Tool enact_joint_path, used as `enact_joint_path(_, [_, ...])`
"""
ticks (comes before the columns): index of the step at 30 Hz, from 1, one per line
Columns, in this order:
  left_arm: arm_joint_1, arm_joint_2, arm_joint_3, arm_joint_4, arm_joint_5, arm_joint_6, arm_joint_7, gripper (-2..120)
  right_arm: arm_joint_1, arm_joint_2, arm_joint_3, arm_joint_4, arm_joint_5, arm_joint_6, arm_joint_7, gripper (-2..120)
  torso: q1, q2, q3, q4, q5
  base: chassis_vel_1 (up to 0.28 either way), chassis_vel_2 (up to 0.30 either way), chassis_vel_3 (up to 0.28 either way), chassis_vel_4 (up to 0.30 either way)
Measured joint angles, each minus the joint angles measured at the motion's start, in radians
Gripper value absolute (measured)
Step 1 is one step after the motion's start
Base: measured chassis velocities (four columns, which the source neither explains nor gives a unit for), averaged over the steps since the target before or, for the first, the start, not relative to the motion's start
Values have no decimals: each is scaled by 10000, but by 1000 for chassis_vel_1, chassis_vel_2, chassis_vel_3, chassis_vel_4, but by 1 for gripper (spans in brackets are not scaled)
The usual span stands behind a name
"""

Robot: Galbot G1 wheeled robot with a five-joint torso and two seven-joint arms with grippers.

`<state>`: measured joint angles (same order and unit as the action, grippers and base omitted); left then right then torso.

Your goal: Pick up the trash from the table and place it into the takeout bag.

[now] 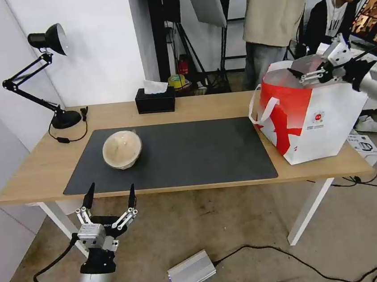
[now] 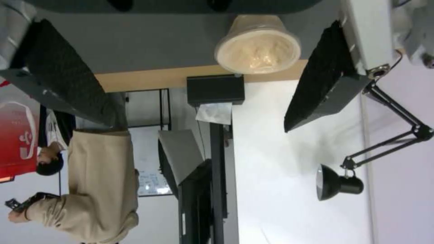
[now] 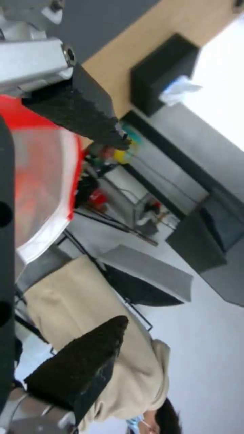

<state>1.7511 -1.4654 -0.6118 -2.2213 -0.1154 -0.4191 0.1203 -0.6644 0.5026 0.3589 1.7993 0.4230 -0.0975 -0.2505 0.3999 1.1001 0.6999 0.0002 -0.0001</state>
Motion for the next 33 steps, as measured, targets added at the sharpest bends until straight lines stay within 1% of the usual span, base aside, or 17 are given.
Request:
enact_joint_path(2, [-3, 0, 8, 0, 9, 13, -4, 100, -591, 296, 411, 353, 120, 69, 372, 96, 0, 0, 0, -1, -3, 0, 0, 0, 0])
enact_joint_path(3, [-3, 0, 8, 0, 9, 13, -4, 100, -591, 296, 411, 353, 120, 69, 372, 96, 0, 0, 0, -1, -3, 0, 0, 0, 0])
enact_joint_path(7, [-3, 106, 22, 93, 29, 13, -12, 100, -1785, 1217, 1161, 1035, 220, 134, 1283, 99, 0, 0, 0, -1, 0, 0, 0, 0, 0])
enact_joint_path(8, [-3, 106, 22, 93, 29, 13, -12, 100, -1785, 1217, 1161, 1035, 220, 134, 1283, 99, 0, 0, 0, -1, 0, 0, 0, 0, 0])
enact_joint_path(12, [-99, 221, 19, 174, 17, 36, -26, 100, -2793, 2169, 1633, 1404, -198, 465, 1784, 100, 0, -1, 0, -1, 0, 0, 0, 0, 0])
enact_joint_path(13, [-99, 221, 19, 174, 17, 36, -26, 100, -2793, 2169, 1633, 1404, -198, 465, 1784, 100, 0, -1, 0, -1, 0, 0, 0, 0, 0])
enact_joint_path(16, [-189, 249, 80, 194, 15, 97, -27, 100, -3435, 2798, 1811, 1614, -592, 782, 1987, 100, 0, -2, 0, -1, -1, 0, 0, 0, 0])
enact_joint_path(17, [-189, 249, 80, 194, 15, 97, -27, 100, -3435, 2798, 1811, 1614, -592, 782, 1987, 100, 0, -2, 0, -1, -1, 0, 0, 0, 0])
enact_joint_path(21, [-238, 327, 102, 118, 27, 136, -27, 100, -4109, 3688, 1885, 1964, -986, 1041, 2475, 100, 0, -2, 0, -2, -1, 0, 0, 0, 0])
enact_joint_path(22, [-238, 327, 102, 118, 27, 136, -27, 100, -4109, 3688, 1885, 1964, -986, 1041, 2475, 100, 0, -2, 0, -2, -1, 0, 0, 0, 0])
enact_joint_path(26, [-305, 394, 94, 70, 21, 164, -26, 100, -4567, 4456, 1847, 2136, -1447, 1426, 2785, 100, 0, -1, 0, -1, -1, 0, 0, 0, 0])
enact_joint_path(33, [-376, 324, 125, 91, 21, 175, -24, 100, -4903, 4942, 1810, 2168, -1787, 1825, 2817, 100, 0, -1, 1, -1, -1, 0, 0, 0, 0])
